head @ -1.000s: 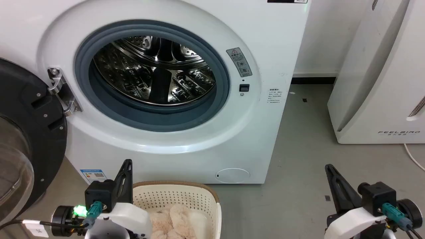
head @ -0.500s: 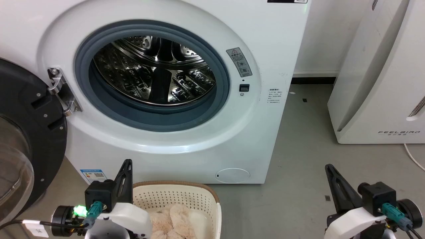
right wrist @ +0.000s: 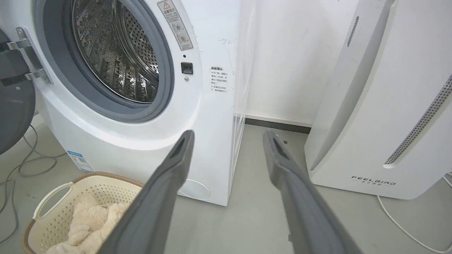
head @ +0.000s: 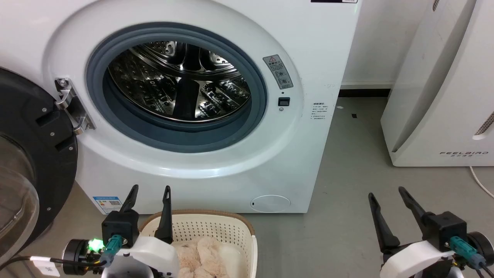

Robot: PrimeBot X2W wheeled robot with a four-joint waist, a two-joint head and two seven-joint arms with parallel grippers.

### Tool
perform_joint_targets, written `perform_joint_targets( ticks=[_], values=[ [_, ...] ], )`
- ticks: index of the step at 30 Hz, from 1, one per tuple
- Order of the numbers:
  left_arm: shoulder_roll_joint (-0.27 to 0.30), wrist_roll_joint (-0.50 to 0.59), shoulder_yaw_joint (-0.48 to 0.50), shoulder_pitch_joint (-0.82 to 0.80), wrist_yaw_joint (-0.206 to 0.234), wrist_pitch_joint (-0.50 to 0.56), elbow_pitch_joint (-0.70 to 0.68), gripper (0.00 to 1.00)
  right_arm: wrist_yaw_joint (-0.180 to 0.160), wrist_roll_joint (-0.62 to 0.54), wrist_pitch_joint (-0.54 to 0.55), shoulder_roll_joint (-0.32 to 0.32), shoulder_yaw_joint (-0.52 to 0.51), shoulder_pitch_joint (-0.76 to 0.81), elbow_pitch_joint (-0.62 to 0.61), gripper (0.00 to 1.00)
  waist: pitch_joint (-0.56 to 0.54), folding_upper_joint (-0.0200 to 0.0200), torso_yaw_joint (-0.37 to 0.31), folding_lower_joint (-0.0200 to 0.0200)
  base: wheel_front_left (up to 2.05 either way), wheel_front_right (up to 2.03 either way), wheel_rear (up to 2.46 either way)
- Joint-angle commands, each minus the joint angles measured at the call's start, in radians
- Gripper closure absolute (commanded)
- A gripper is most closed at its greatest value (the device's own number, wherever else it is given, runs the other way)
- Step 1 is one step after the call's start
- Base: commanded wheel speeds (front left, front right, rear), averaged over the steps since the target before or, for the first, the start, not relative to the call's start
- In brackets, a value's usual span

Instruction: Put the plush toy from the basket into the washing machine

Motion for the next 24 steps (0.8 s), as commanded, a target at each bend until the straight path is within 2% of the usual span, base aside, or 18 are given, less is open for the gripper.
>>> perform_joint_targets(
  ticks=[1, 14, 24],
  values=[
    [0.0, -0.008, -0.004, -0.006, 0.007, -0.008, 0.006, 0.0, 0.0, 0.011, -0.011, 0.0, -0.007, 0.002, -0.005, 0.0, 0.001, 0.0, 0.0, 0.0, 0.0, 0.0, 0.0],
    [0.004, -0.004, -0.032, -0.047, 0.012, -0.035, 0.069, 0.0, 0.0, 0.05, -0.038, 0.0, -0.035, -0.002, -0.015, 0.0, 0.021, 0.0, -0.009, 0.0, 0.0, 0.0, 0.0],
    [0.016, 0.004, -0.064, -0.123, 0.005, -0.056, 0.192, 0.0, 0.0, 0.082, -0.058, 0.0, -0.057, -0.017, -0.021, 0.0, 0.061, 0.0, -0.028, 0.0, 0.0, 0.0, 0.0]
  ],
)
